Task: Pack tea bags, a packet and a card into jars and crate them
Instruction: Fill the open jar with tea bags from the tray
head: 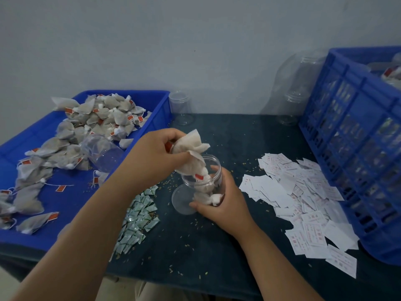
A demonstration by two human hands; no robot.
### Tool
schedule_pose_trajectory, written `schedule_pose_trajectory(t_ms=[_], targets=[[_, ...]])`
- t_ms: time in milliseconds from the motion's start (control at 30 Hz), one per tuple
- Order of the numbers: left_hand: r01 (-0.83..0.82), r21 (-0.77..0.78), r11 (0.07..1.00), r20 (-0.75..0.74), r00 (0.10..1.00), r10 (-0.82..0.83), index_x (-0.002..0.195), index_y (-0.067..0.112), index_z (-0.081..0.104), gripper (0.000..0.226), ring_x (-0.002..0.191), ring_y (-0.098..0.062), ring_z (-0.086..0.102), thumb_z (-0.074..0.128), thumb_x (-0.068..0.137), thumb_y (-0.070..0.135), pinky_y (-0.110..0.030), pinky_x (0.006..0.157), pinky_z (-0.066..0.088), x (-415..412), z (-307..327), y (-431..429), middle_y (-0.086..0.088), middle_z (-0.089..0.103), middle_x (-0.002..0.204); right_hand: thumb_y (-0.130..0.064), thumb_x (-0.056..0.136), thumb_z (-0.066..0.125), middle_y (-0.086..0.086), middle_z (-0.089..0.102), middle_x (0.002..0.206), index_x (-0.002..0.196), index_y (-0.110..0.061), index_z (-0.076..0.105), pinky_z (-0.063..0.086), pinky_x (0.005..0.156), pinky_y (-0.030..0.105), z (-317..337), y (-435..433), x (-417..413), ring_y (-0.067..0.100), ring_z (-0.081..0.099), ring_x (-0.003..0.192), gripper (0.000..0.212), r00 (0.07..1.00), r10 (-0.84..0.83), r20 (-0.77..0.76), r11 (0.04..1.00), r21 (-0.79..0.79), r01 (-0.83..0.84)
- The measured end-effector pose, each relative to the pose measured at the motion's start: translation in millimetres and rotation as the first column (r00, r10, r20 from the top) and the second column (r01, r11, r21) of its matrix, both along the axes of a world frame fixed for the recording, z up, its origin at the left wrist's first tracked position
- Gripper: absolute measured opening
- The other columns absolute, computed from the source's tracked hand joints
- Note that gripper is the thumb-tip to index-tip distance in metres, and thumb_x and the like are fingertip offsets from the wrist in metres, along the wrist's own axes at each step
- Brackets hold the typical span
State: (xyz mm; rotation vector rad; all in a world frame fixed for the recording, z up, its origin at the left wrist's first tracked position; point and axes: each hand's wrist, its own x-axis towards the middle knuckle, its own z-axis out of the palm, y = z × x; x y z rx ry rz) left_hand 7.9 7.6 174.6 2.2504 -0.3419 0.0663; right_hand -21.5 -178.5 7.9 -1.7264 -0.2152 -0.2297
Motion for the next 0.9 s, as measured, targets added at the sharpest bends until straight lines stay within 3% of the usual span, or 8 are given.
schedule_pose_trajectory(t_ms=[100,200,367,500,600,767,833,900], targets=[[-0.017,0.135,0.991,0.062,0.998,0.008,0.085,0.030,0.069,0.020,0.066,0.003,0.061,0.088,0.078,0.027,-0.012,0.057,0.046,-3.4,-8.9,-10.2,0.014,0.070,0.075,-0.036,0.073,0.099,-0.015,0.071,0.137,0.141,-0.050,0.053,0.061,0.101,0.040,0.4,-0.3,0.3,0.013,0.071,0.125,0.084,1.000,0.004,-0.016,1.000,0.005,-0.004],[-0.012,0.166,0.986,0.001,1.000,0.012,0.085,0.030,0.070,0.023,0.065,0.004,0.061,0.089,0.076,0.041,-0.012,0.056,0.044,-3.5,-14.8,-14.6,0.013,0.070,0.073,-0.036,0.073,0.100,-0.012,0.071,0.138,0.145,-0.041,0.054,0.061,0.102,0.051,-1.8,-0.2,2.0,0.015,0.071,0.126,0.085,1.000,0.019,-0.014,1.000,-0.015,-0.019],[-0.027,-0.097,0.995,-0.041,0.999,0.023,0.105,0.035,0.075,0.014,0.086,-0.007,0.074,0.074,0.093,0.027,-0.031,0.082,0.062,-3.9,-5.4,-5.6,0.013,0.077,0.093,-0.037,0.071,0.101,-0.015,0.068,0.142,0.144,-0.047,0.052,0.060,0.106,0.049,-3.3,0.0,2.2,0.012,0.068,0.130,0.088,1.000,-0.002,-0.018,1.000,-0.004,0.002],[-0.065,-0.197,0.978,0.003,0.998,0.067,0.113,0.036,0.070,0.030,0.090,-0.001,0.074,0.082,0.087,0.025,-0.024,0.079,0.061,-1.6,5.2,-3.7,0.018,0.076,0.100,-0.036,0.071,0.101,-0.015,0.068,0.144,0.144,-0.048,0.052,0.059,0.107,0.050,-3.3,0.4,2.9,0.012,0.067,0.132,0.089,1.000,0.002,-0.022,1.000,0.006,-0.002],[0.037,0.070,0.997,-0.068,0.997,-0.032,0.119,0.041,0.063,0.044,0.084,0.007,0.070,0.086,0.082,0.036,-0.015,0.070,0.057,-3.5,5.5,-6.7,0.023,0.072,0.103,-0.038,0.071,0.101,-0.012,0.070,0.140,0.144,-0.044,0.053,0.059,0.105,0.054,-3.5,0.5,3.2,0.015,0.070,0.128,0.088,1.000,-0.009,-0.021,1.000,0.007,0.009],[0.113,0.226,0.968,-0.084,0.992,-0.096,0.104,0.034,0.071,0.030,0.084,0.003,0.071,0.084,0.085,0.015,-0.022,0.081,0.060,-11.7,0.0,-11.6,0.015,0.073,0.094,-0.035,0.070,0.101,-0.013,0.074,0.133,0.139,-0.053,0.054,0.064,0.099,0.046,-2.4,-0.1,0.1,0.014,0.075,0.119,0.085,1.000,0.009,-0.019,1.000,0.002,-0.008],[0.160,0.365,0.917,-0.067,0.987,-0.146,0.101,0.032,0.073,0.022,0.086,-0.002,0.070,0.076,0.092,0.013,-0.024,0.083,0.058,-12.3,1.2,-16.3,0.014,0.074,0.092,-0.033,0.071,0.101,-0.012,0.073,0.133,0.141,-0.049,0.054,0.064,0.096,0.041,-1.1,0.1,-0.7,0.014,0.074,0.120,0.086,1.000,0.019,-0.012,1.000,-0.015,-0.019],[0.265,0.581,0.769,-0.111,0.962,-0.247,0.107,0.033,0.070,0.018,0.089,-0.009,0.068,0.065,0.100,0.018,-0.027,0.081,0.054,-13.3,2.9,-25.3,0.013,0.072,0.097,-0.032,0.070,0.101,-0.013,0.073,0.132,0.140,-0.047,0.056,0.063,0.092,0.029,1.0,0.0,-1.9,0.011,0.074,0.119,0.084,1.000,0.014,0.001,1.000,-0.025,-0.014]])
